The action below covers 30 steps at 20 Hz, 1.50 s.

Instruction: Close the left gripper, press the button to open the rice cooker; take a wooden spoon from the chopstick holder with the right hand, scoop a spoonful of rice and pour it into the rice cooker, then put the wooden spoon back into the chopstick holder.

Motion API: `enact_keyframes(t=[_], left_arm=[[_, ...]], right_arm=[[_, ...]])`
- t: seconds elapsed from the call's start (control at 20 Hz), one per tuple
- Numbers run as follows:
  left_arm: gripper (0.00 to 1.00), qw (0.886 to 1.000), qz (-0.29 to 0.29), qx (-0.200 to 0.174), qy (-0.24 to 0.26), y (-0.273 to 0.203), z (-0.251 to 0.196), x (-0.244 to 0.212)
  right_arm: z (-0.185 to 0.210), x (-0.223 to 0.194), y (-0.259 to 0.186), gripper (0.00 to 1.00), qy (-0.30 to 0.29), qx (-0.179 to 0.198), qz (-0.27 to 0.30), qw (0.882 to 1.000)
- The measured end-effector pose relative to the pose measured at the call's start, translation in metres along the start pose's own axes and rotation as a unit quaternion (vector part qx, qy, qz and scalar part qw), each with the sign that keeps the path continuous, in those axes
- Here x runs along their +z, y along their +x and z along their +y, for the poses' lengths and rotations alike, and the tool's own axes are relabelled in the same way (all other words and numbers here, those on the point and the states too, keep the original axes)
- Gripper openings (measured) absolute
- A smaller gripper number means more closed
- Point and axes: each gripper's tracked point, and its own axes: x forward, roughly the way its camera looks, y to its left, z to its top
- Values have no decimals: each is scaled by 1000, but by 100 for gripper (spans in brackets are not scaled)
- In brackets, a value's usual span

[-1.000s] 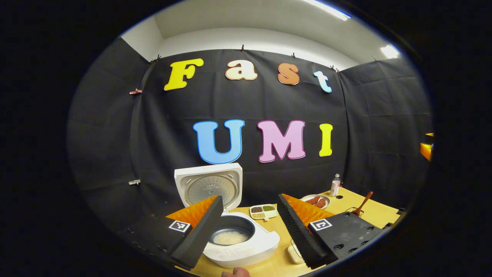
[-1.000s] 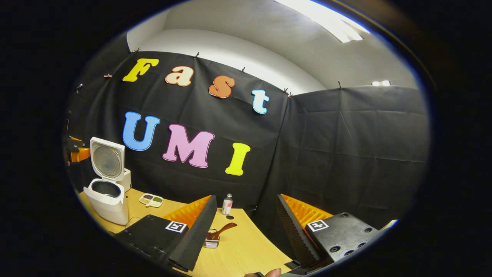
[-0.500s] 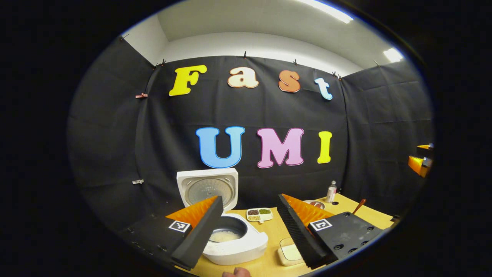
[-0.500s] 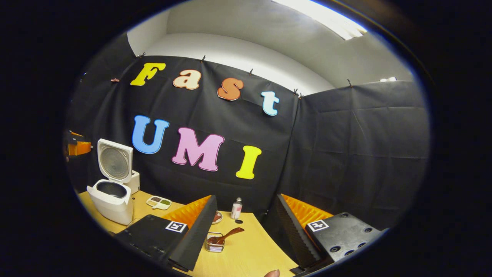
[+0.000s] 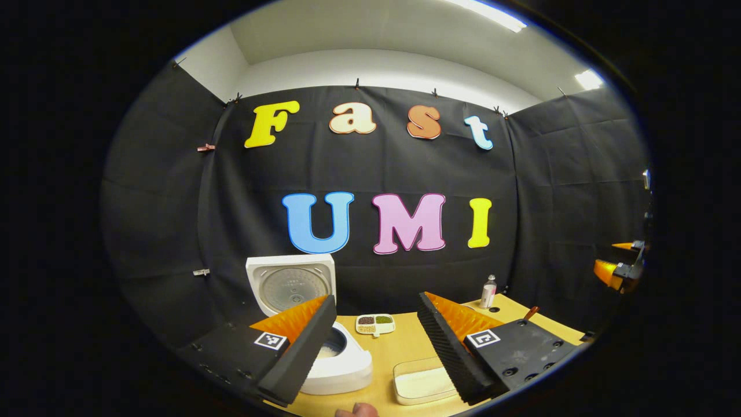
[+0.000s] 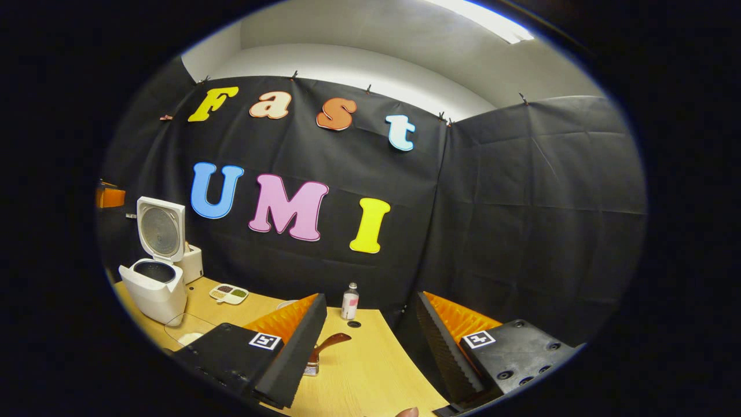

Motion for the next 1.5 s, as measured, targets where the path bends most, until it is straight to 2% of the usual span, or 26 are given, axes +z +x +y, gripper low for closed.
enact_keyframes(t=[0.2, 0.4, 0.6, 0.75, 1.05, 1.2, 1.35, 1.45, 1.5], left_arm=[[97, 1000, 6, 13, -2, -9, -21, -4], [97, 999, 6, 42, 2, -25, -33, -10], [97, 997, 12, 80, -9, -37, -38, -15], [97, 993, 12, 114, -7, -45, -36, -14], [97, 987, 20, 157, 11, -52, -36, -12], [97, 985, 28, 170, 7, -53, -35, -13], [97, 983, 28, 183, 17, -55, -30, -10], [97, 981, 27, 192, 14, -56, -25, -9], [97, 979, 30, 199, 13, -55, -21, -10]], right_arm=[[-24, -30, 21, 97, 2, 20, 5, 1000], [-37, -87, 58, 98, 35, 49, 49, 997], [-4, -131, 87, 98, 74, 128, 84, 985], [34, -165, 104, 98, 96, 170, 115, 974], [97, -234, 134, 95, 146, 197, 193, 950], [110, -255, 152, 77, 168, 189, 220, 942], [125, -260, 162, 77, 191, 194, 230, 934], [128, -271, 165, 77, 168, 184, 237, 939], [129, -275, 169, 57, 157, 182, 234, 942]])
